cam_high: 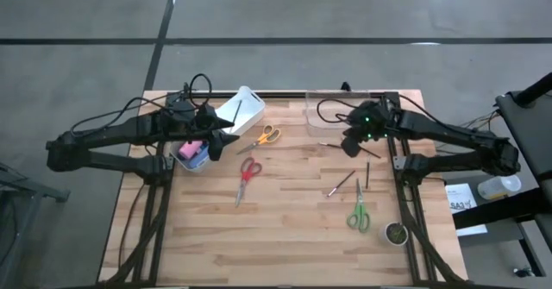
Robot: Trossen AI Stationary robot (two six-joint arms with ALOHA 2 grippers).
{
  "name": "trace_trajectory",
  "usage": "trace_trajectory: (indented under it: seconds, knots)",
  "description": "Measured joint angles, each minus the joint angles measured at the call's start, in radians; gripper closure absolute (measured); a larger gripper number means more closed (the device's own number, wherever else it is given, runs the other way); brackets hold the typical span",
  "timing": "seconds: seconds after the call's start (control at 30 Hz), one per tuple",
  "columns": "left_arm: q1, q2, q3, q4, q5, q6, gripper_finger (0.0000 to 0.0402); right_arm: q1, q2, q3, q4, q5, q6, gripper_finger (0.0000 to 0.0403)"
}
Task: Pick & Place Paint Supplies
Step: Put the bottom left silver paint brush into the white bin
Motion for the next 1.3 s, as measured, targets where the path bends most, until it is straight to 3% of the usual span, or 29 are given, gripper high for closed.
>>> trace_trajectory:
  seconds: [0.23, 0.5, 0.73, 0.93, 1.07, 1.3]
  knots:
    - [0.000, 0.000, 0.000, 0.000, 0.000, 0.000, 0.0130, 0.022, 0.000, -0.097, 0.075, -0.084, 0.098, 0.0393]
    - [0.000, 0.000, 0.000, 0.000, 0.000, 0.000, 0.0130, 0.123, -0.033, -0.122, 0.118, -0.088, -0.185, 0.0393]
    - [0.000, 0.000, 0.000, 0.000, 0.000, 0.000, 0.0130, 0.131, -0.032, -0.136, 0.125, -0.103, -0.502, 0.0393]
    - [0.000, 0.000, 0.000, 0.000, 0.000, 0.000, 0.0130, 0.132, -0.031, -0.155, 0.140, -0.261, -0.503, 0.0393]
    - [0.000, 0.000, 0.000, 0.000, 0.000, 0.000, 0.0130, 0.156, -0.030, -0.213, 0.254, -0.370, -0.432, 0.0394]
    - [0.000, 0.000, 0.000, 0.000, 0.000, 0.000, 0.0130, 0.222, -0.030, -0.301, 0.315, -0.368, -0.558, 0.0394]
